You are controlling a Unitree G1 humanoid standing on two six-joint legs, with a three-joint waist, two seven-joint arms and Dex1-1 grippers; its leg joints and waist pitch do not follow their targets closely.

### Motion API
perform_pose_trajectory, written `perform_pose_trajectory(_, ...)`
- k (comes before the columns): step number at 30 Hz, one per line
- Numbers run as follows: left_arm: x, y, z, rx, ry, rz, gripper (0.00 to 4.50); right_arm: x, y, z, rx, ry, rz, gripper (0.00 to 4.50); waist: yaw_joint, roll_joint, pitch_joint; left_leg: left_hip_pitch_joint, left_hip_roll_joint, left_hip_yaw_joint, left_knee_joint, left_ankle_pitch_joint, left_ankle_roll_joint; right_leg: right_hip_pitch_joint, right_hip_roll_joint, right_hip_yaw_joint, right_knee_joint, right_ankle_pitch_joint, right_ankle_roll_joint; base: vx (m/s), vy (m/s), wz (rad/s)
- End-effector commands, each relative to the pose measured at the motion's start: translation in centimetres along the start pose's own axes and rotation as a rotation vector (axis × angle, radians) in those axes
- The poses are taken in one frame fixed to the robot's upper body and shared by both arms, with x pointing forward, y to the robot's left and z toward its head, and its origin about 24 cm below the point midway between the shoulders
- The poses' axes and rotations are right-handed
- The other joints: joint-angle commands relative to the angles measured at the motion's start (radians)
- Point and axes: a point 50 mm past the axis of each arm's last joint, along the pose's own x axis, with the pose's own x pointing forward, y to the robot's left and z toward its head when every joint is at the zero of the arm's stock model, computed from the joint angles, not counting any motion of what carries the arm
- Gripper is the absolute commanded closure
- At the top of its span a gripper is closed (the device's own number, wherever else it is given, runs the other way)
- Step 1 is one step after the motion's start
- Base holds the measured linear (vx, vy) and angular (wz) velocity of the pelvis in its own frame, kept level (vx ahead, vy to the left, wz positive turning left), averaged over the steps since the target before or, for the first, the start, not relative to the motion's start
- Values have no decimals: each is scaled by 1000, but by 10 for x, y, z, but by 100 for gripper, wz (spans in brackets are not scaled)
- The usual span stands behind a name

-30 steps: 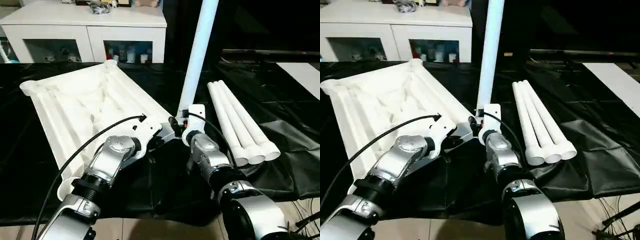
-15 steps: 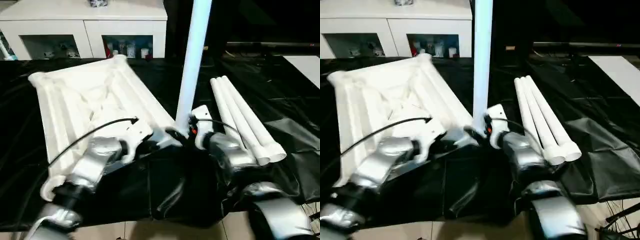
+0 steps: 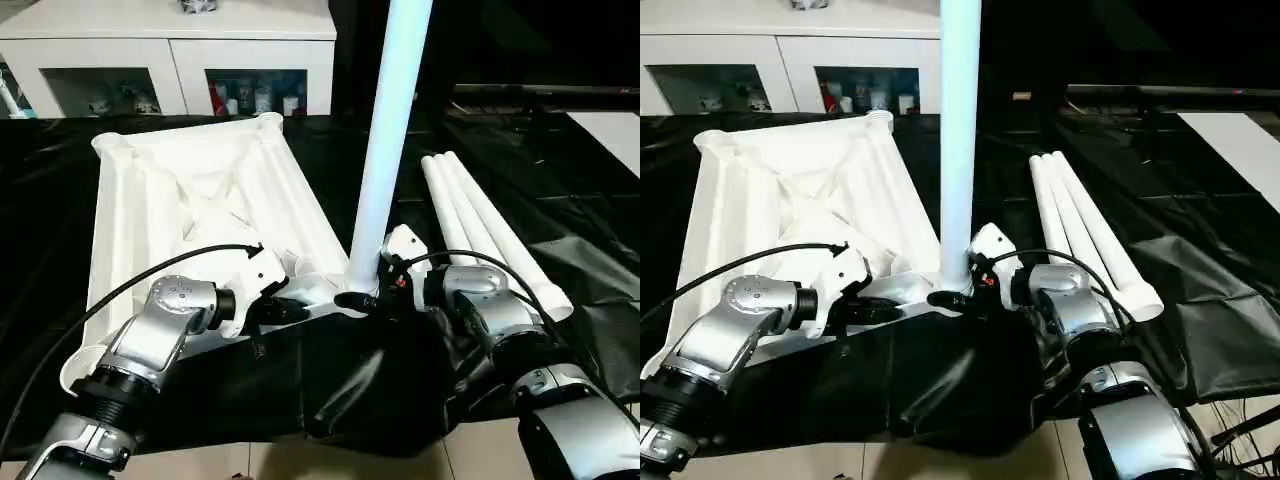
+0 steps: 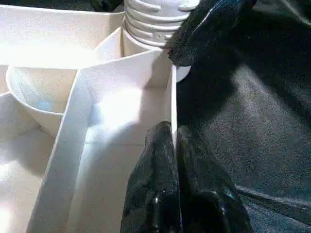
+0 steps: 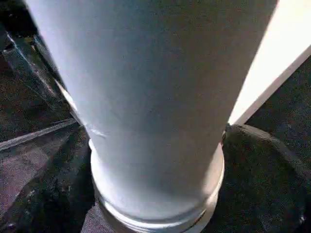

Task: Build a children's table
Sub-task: Rotate leg to tighten

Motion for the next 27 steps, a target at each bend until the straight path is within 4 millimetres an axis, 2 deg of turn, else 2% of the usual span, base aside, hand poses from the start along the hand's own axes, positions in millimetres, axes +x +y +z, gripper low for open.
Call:
perform_pose_trajectory(1, 9, -12, -4, -19, 8, -92, 450, 0, -2, 6, 2, -23, 5, 47, -2, -2, -55, 8, 28, 2, -51, -85, 95, 50, -69, 38, -49, 69, -275, 0, 0, 0)
perform_pose_trajectory(5, 10, -12, -6, -23, 13, -91, 450, 1, -1, 6, 19, -44, 13, 74, -1, 3, -56, 8, 28, 1, -50, -82, 97, 50, -68, 37, -46, 90, -279, 0, 0, 0)
perform_pose_trajectory(8, 10, -12, -6, -23, 14, -94, 450, 2, 1, 3, 25, -46, 18, 92, -1, 1, -56, 7, 28, 1, -50, -86, 99, 50, -68, 37, -46, 91, -282, 0, 0, 0)
perform_pose_trajectory(10, 10, -12, -6, -22, 16, -96, 450, 2, 2, 2, 30, -46, 20, 124, -1, 3, -57, 8, 28, 0, -50, -91, 93, 51, -68, 37, -46, 85, -282, 0, 0, 0)
perform_pose_trajectory(14, 9, -12, -7, -23, 20, -96, 450, 2, 3, 0, 35, -45, 23, 138, -1, 4, -57, 9, 29, 0, -50, -99, 89, 50, -68, 36, -46, 80, -284, 0, 0, 0)
perform_pose_trajectory(16, 9, -12, -7, -23, 23, -96, 450, 2, 3, 0, 38, -46, 25, 164, -1, 4, -58, 9, 29, 0, -49, -95, 89, 51, -68, 37, -45, 90, -285, 0, 0, 0)
perform_pose_trajectory(24, 9, -14, -9, -30, 29, -96, 450, 7, 8, -4, 47, -45, 40, 172, 1, 0, -59, 8, 28, 0, -47, -78, 97, 52, -69, 37, -42, 101, -287, 0, 0, 0)
perform_pose_trajectory(27, 12, -14, -10, -46, 27, -77, 450, 12, 10, -7, 85, -67, -20, 173, 0, -1, -58, 8, 28, 0, -49, -81, 96, 51, -70, 36, -43, 93, -285, 0, 0, 0)
